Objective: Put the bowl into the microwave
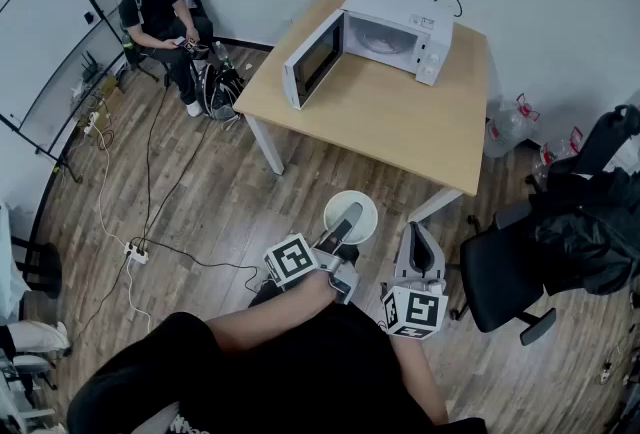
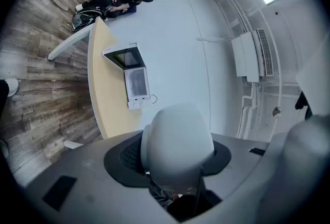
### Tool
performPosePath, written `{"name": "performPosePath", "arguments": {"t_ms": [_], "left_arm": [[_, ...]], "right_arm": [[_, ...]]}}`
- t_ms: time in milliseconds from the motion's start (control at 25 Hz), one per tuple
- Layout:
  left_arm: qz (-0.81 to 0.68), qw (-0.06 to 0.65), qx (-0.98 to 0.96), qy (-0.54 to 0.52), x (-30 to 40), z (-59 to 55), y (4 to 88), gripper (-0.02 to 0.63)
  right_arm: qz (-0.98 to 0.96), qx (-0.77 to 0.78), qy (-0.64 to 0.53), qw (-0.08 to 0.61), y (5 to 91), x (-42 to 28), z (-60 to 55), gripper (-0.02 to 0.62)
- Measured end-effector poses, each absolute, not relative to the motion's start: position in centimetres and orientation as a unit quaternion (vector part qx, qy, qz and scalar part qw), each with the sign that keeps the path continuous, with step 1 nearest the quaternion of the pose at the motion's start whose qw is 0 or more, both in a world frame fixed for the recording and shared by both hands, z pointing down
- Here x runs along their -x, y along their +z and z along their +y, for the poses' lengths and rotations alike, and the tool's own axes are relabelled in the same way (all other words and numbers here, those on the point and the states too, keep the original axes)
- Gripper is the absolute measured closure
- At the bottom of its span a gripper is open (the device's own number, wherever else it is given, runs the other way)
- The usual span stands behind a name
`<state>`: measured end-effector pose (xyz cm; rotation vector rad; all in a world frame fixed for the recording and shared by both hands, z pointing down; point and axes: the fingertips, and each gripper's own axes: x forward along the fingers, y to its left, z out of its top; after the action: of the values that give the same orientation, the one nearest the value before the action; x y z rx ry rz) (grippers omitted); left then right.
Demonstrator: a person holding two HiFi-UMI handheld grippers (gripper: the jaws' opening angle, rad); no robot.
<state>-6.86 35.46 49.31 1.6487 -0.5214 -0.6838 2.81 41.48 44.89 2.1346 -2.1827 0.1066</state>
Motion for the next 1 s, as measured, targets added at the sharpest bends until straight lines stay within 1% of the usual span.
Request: {"name": "performPosePath", "arguments": {"t_ms": [160, 360, 640, 840, 1000], "left_arm": [[-0.249, 0.589, -0.716, -0.278, 7.3, 35.1, 49.9, 0.396], [-0.238, 0.612, -0.697, -0.29, 7.0, 33.7, 50.8, 0.396], [-0.262, 0.622, -0.691, -0.258, 5.9, 27.7, 53.8, 0.396], [-0.235, 0.638, -0.683, -0.266, 3.2, 22.0, 54.1, 0.396], [-0.242, 0.613, -0.711, -0.245, 2.4, 16.0, 53.6, 0.396]], "right_arm": [[-0.721, -0.691, 0.031, 0.04, 44.5, -3.0, 40.7, 0.535], [-0.722, -0.69, 0.038, 0.035, 44.9, -3.1, 39.4, 0.535], [-0.727, -0.684, 0.056, 0.03, 46.7, -4.3, 34.8, 0.535], [-0.716, -0.693, 0.061, 0.051, 47.1, -6.8, 29.4, 0.535], [-0.705, -0.703, 0.049, 0.077, 46.0, -7.7, 24.1, 0.535]]}}
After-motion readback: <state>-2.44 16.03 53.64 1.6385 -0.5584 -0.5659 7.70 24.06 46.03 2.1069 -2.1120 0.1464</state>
